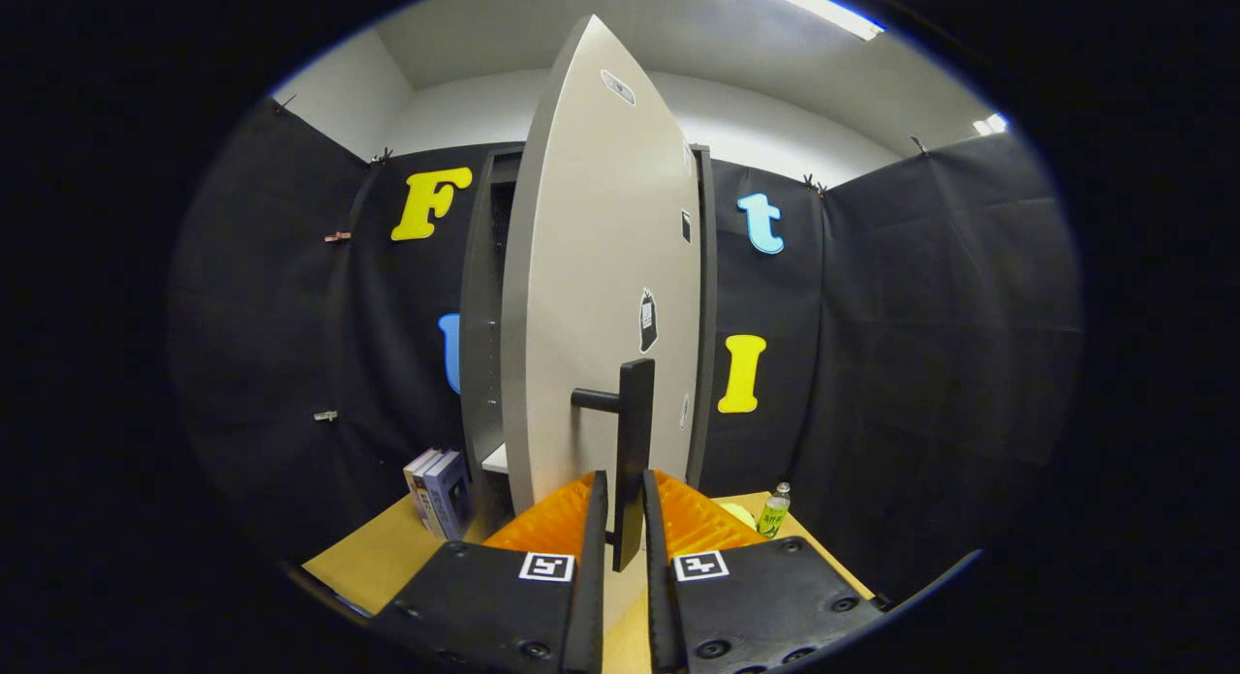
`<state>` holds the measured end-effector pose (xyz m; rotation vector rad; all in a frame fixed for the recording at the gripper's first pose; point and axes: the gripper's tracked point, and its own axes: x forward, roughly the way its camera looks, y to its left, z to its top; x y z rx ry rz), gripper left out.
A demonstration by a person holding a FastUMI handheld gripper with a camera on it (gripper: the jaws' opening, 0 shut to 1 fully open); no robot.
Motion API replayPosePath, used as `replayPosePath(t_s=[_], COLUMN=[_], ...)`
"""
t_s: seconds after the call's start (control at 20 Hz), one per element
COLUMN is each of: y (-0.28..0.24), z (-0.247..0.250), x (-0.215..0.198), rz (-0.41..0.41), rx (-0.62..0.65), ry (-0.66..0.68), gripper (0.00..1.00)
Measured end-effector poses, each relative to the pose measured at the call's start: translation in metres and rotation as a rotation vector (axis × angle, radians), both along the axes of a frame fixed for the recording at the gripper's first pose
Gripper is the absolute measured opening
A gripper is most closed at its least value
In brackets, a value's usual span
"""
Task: Open the shoe cabinet door, grab the shoes and put them into the shoe cabinet, then close the shoe cabinet door.
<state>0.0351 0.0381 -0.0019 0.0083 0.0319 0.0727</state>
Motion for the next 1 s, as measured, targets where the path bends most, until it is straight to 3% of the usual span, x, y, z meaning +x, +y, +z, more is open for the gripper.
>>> replayPosePath(t_s=[0.2,0.35,0.5,0.8,1.0], y=[-0.023,-0.034,-0.053,-0.117,-0.116], z=[0.002,-0.003,-0.004,0.001,0.0], x=[0.002,0.001,0.002,-0.008,-0.012], rz=[-0.058,-0.11,-0.152,-0.25,-0.235], rx=[0.042,0.06,0.062,0.062,0.096], ry=[0.011,0.02,0.023,0.014,0.016], gripper=[0.17,0.22,0.16,0.15,0.16])
